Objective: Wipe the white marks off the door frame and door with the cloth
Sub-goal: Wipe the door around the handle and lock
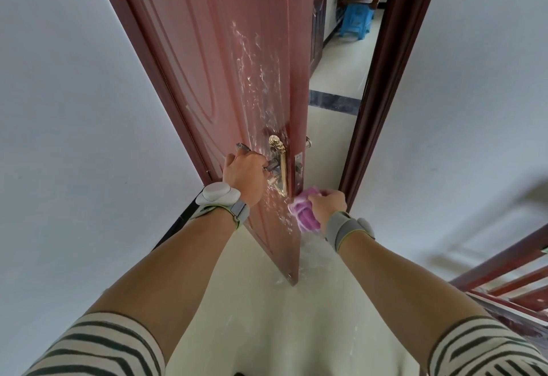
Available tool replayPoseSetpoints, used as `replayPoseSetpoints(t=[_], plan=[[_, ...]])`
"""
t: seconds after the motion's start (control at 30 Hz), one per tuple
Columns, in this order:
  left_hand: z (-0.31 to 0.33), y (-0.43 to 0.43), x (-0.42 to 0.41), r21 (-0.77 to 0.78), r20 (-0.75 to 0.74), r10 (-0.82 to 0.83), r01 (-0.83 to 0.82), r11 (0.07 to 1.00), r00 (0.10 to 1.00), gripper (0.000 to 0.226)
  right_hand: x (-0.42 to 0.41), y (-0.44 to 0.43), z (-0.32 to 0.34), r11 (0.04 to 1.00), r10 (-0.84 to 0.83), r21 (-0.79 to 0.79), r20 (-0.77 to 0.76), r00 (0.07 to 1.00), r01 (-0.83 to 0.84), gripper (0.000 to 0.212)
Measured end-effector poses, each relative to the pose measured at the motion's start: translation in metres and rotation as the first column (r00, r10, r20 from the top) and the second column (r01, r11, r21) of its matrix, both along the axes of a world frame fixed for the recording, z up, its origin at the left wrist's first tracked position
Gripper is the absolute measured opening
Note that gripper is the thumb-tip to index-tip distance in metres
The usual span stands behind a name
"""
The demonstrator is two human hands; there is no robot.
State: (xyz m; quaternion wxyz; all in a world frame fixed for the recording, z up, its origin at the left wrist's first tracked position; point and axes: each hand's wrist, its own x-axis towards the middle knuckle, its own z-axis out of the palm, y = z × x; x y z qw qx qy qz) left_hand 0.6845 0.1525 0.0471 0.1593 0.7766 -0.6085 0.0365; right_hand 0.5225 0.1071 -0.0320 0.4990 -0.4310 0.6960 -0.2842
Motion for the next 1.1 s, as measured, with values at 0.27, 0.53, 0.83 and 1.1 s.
replayPoseSetpoints(t=[0.27,0.53,0.83,1.1], plan=[[0.0,0.0,0.002,0.011,-0.01,-0.015,0.015,1.0,1.0,0.018,0.01,0.013,-0.001,0.969,0.234,0.068,0.056,0.971,-0.237,0.014],[0.001,0.0,-0.001,0.01,0.005,-0.017,0.017,1.0,1.0,0.014,0.019,0.016,0.032,0.936,0.072,-0.351,0.253,0.965,0.022,0.014],[0.0,0.0,-0.002,-0.009,-0.004,-0.021,0.021,1.0,1.0,0.016,0.007,0.015,0.03,0.926,0.082,-0.377,0.116,0.99,-0.032,0.028],[-0.001,0.0,-0.002,-0.014,-0.012,-0.025,0.025,1.0,1.0,0.017,-0.035,-0.011,0.0,0.936,0.258,-0.137,-0.358,0.897,-0.324,0.031]])
